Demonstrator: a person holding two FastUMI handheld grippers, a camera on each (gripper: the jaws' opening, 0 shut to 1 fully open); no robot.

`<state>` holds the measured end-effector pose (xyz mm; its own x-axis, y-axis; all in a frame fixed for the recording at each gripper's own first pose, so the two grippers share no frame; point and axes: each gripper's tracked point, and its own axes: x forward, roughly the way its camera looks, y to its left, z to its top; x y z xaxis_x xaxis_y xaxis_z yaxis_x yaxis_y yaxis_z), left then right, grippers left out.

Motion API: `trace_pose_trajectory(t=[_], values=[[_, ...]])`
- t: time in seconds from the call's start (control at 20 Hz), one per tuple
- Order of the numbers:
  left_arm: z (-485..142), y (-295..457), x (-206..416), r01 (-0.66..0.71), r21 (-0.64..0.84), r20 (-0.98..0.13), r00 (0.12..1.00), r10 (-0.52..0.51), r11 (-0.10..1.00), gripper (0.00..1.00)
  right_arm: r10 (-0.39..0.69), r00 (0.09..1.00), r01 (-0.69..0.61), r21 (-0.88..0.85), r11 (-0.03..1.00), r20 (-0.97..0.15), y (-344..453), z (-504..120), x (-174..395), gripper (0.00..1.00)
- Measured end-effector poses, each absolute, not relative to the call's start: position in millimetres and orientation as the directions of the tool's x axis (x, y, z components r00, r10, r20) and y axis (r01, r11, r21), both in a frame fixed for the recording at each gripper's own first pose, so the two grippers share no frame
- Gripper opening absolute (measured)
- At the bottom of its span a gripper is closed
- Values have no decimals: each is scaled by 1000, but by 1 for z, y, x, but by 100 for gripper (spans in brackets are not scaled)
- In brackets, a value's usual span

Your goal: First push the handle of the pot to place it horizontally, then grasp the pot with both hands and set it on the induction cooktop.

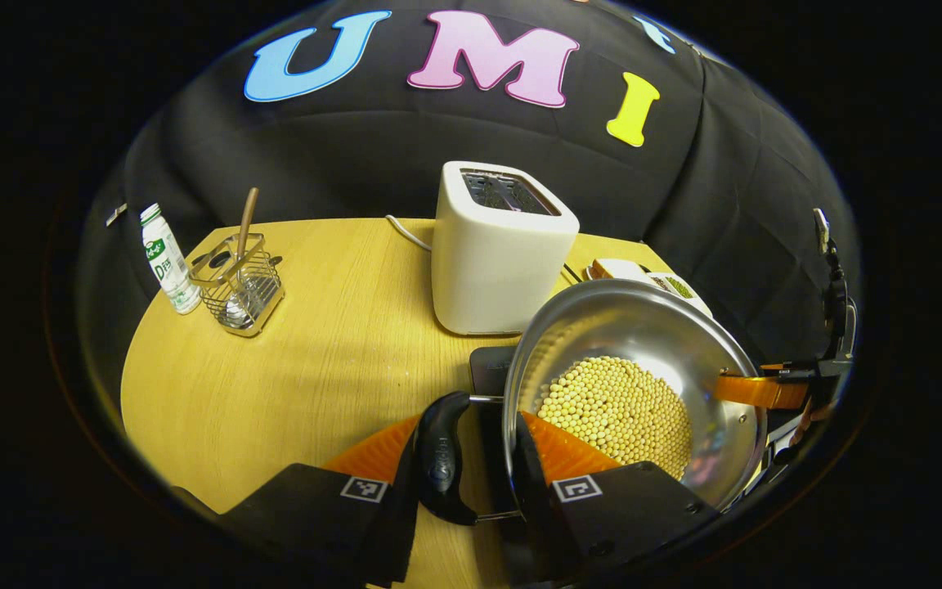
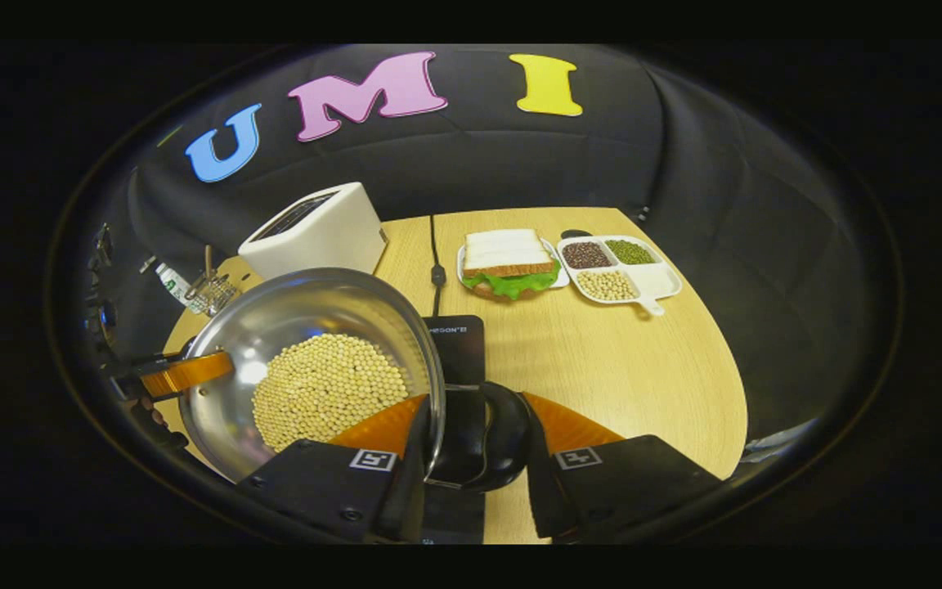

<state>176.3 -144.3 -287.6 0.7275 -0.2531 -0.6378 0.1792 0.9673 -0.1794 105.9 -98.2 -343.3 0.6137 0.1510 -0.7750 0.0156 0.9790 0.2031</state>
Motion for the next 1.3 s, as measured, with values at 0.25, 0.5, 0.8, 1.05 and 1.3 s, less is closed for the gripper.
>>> trace_pose_trajectory(t=[0.25,0.5,0.8,1.05,1.3], values=[[-285,-145,172,178,-176,-637,729,-250,968,70,150,610,25,208,978,-778,-98,-343,104,74],[-264,-138,160,145,-202,-598,765,-240,969,96,105,664,87,216,973,-741,-113,-313,100,99],[-185,-114,136,156,-129,-470,860,-199,979,95,48,801,89,198,976,-597,-122,-229,87,99],[-103,-97,105,158,-139,-314,929,-195,978,95,12,893,81,187,979,-449,-125,-145,61,99],[-36,-76,65,148,-149,-165,971,-172,978,95,-12,950,71,180,981,-311,-119,-77,32,98]])
